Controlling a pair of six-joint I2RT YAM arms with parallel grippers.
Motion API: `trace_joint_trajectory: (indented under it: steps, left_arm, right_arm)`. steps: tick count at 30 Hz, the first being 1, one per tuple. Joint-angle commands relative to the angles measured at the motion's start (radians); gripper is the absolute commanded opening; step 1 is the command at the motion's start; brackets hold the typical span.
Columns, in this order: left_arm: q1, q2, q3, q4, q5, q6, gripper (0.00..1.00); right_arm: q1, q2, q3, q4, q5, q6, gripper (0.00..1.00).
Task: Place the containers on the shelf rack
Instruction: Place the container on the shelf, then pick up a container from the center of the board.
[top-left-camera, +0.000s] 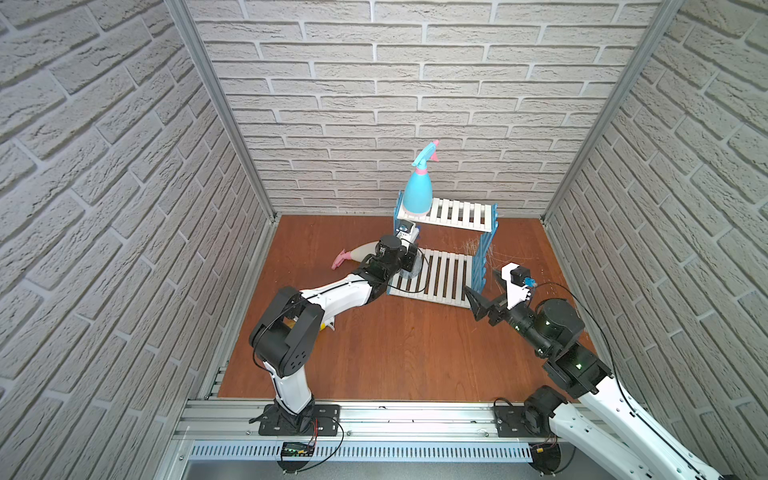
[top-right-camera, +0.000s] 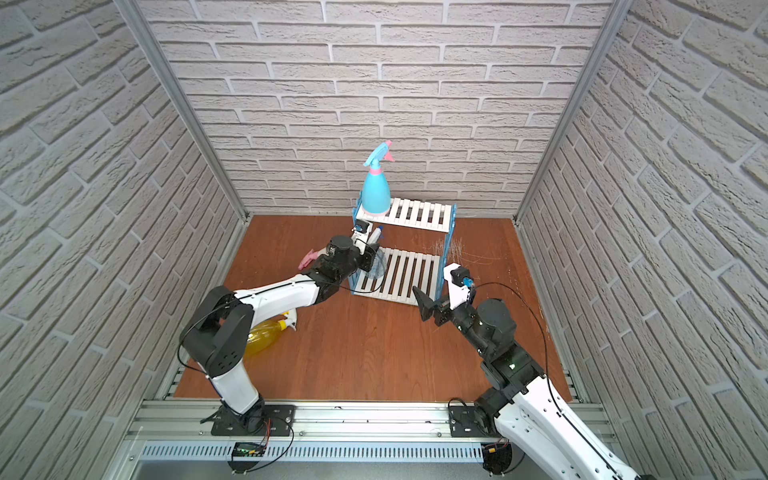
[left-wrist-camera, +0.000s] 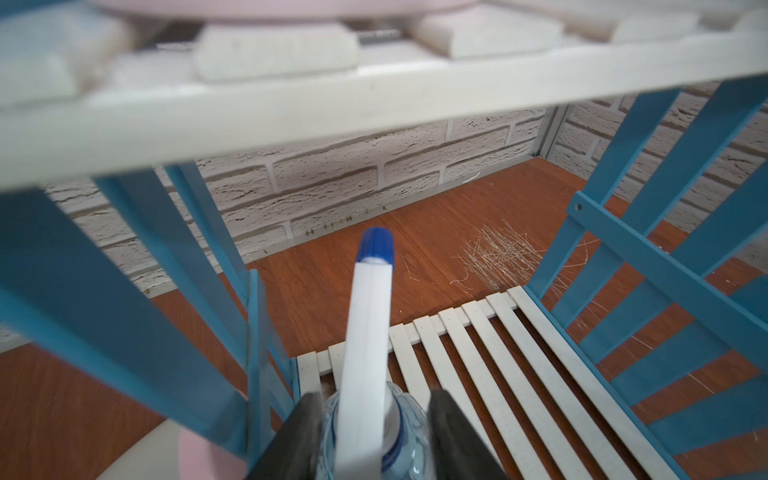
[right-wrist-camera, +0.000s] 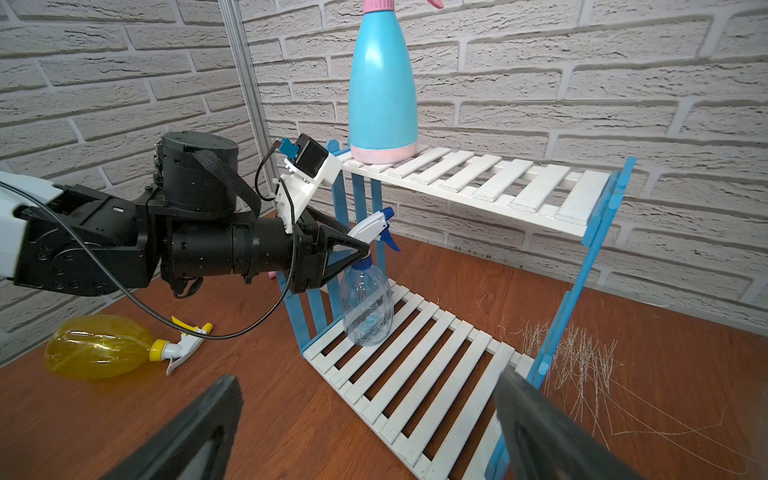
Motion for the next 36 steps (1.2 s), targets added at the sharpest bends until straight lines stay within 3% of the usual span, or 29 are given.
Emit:
trace_joint_trajectory:
  steps: [1,10,17,23,27,32,36]
  left_arm:
    - [-0.004,-0.061,-0.021,0.023,0.012,-0.006,0.54]
    - [-0.010,-0.223,-0.072,-0.099,0.053,-0.069,0.63]
    - [0.025,-0.533,-0.133,-0.423,0.022,-0.127,0.70]
    - [0.255,-0.640,-0.082,-0.896,0.116,-0.287,0.72]
    - [0.441,-0.653,-0.105,-1.099,0.160,-0.387,0.75]
    - [0.692,-0.714,-0.201,-1.182,0.199,-0.507,0.86]
    - [0.822,-0.779,-0.249,-1.223,0.121,-0.532,0.98]
  right_arm:
    - [-0.004,-0.005,-0.011,0.034,0.016,0.002,1.00]
    - [-0.004,-0.018,-0.013,0.026,0.032,0.004,0.99]
    - [-0.004,-0.033,-0.002,-0.001,0.023,0.002,0.99]
    - [-0.003,0.059,0.064,-0.062,-0.076,-0.002,1.00]
    - [0.002,0.141,0.077,-0.071,-0.157,0.021,1.00]
    - [0.028,0.214,0.047,-0.001,-0.193,0.063,1.00]
    - [0.053,0.261,0.036,0.031,-0.188,0.057,0.99]
